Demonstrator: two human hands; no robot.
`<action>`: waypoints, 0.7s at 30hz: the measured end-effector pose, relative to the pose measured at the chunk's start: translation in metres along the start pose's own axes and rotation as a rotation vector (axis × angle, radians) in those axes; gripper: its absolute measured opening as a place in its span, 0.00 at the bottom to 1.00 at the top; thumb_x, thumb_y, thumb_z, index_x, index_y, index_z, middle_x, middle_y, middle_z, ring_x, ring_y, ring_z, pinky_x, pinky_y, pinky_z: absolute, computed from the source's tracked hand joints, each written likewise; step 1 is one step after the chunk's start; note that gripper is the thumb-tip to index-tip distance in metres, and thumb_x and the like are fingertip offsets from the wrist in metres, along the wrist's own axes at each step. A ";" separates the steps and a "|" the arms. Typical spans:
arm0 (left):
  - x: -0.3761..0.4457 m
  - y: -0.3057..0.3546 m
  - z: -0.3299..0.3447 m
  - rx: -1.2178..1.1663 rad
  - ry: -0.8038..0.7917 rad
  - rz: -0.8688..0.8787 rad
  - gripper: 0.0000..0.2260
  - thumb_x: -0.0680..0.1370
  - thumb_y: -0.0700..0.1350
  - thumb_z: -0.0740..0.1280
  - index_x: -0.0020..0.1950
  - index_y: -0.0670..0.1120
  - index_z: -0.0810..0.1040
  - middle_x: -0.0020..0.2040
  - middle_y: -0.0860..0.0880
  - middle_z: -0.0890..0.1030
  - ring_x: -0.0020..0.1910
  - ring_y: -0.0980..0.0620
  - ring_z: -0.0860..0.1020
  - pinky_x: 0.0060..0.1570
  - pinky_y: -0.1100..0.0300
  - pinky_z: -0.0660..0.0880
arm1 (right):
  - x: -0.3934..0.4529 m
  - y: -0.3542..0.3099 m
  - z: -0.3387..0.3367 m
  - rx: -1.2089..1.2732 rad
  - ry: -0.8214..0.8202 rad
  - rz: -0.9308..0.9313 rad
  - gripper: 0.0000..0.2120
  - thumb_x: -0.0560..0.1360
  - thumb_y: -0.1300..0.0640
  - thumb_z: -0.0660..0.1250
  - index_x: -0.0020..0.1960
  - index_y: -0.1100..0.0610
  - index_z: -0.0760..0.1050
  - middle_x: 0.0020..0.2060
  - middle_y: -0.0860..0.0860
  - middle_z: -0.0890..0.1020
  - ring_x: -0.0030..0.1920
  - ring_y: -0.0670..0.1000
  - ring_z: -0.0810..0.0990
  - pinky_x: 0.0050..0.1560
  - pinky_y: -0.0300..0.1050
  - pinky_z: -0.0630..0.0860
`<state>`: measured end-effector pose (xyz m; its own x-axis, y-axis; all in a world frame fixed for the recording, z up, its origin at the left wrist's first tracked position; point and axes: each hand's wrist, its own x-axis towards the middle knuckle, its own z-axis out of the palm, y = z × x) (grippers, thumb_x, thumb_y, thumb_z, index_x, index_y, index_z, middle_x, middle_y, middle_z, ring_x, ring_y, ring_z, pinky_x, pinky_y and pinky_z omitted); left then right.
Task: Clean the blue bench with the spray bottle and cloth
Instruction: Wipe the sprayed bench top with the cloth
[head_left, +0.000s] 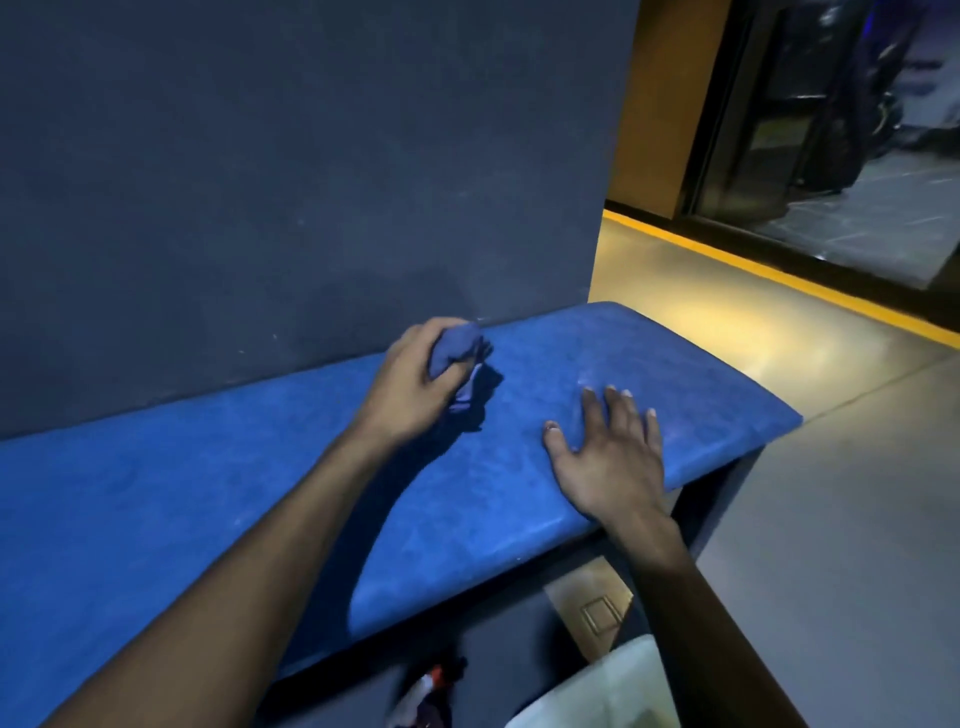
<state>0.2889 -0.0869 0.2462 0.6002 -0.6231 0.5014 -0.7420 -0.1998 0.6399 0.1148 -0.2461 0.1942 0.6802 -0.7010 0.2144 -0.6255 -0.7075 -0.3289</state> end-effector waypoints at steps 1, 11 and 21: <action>0.014 0.003 0.024 0.026 -0.022 -0.005 0.11 0.80 0.44 0.69 0.63 0.50 0.79 0.56 0.49 0.83 0.57 0.48 0.81 0.60 0.49 0.77 | 0.000 -0.001 0.002 0.004 0.009 0.002 0.37 0.79 0.33 0.48 0.82 0.52 0.52 0.82 0.52 0.52 0.82 0.51 0.44 0.80 0.55 0.38; 0.037 0.016 0.078 0.318 -0.373 0.091 0.15 0.76 0.50 0.68 0.63 0.56 0.78 0.57 0.50 0.82 0.63 0.46 0.77 0.65 0.50 0.71 | 0.001 0.005 0.011 0.025 0.005 -0.029 0.37 0.79 0.34 0.48 0.82 0.50 0.49 0.83 0.51 0.49 0.82 0.49 0.40 0.80 0.53 0.34; 0.049 -0.003 0.065 0.340 -0.347 -0.059 0.16 0.79 0.56 0.67 0.66 0.59 0.76 0.68 0.50 0.77 0.70 0.42 0.73 0.71 0.43 0.69 | 0.003 0.007 0.014 0.011 -0.023 -0.046 0.36 0.79 0.37 0.47 0.82 0.51 0.47 0.83 0.52 0.47 0.81 0.50 0.38 0.79 0.54 0.33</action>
<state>0.3012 -0.1664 0.2312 0.5521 -0.8072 0.2088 -0.7999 -0.4422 0.4058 0.1182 -0.2516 0.1794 0.7170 -0.6652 0.2081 -0.5892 -0.7380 -0.3288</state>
